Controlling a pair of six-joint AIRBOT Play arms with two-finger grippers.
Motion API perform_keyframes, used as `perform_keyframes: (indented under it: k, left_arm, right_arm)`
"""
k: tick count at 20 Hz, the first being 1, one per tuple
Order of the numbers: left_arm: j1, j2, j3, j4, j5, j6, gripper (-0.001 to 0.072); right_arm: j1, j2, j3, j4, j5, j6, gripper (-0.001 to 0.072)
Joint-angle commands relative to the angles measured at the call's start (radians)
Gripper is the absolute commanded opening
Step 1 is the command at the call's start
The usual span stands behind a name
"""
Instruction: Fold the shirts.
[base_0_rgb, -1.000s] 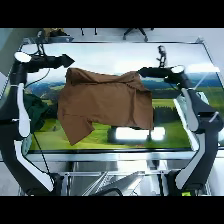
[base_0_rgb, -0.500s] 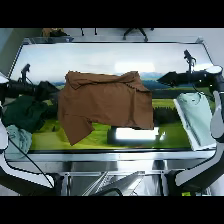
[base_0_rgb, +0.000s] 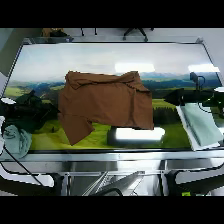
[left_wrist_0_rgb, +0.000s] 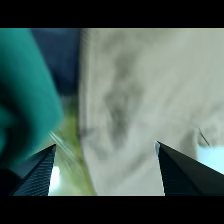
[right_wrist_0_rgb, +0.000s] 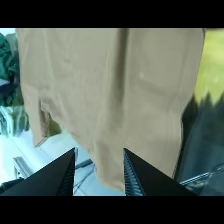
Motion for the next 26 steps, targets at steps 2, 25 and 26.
perform_keyframes:
  k: [2,25,26]
  left_arm:
    - [0.000,0.003,-0.017,-0.016,0.151,0.013,0.0704]
    - [-0.154,-0.161,0.262,-0.003,-0.113,0.039,0.0108]
    - [-0.154,-0.161,0.262,-0.003,-0.113,0.037,0.0108]
  right_arm:
    - [-0.007,0.019,-0.055,0.000,-0.014,-0.011,0.0342]
    - [0.088,0.031,-0.392,-0.283,-0.276,0.085,0.0342]
    - [0.126,0.031,-0.404,-0.267,-0.304,0.084,0.0342]
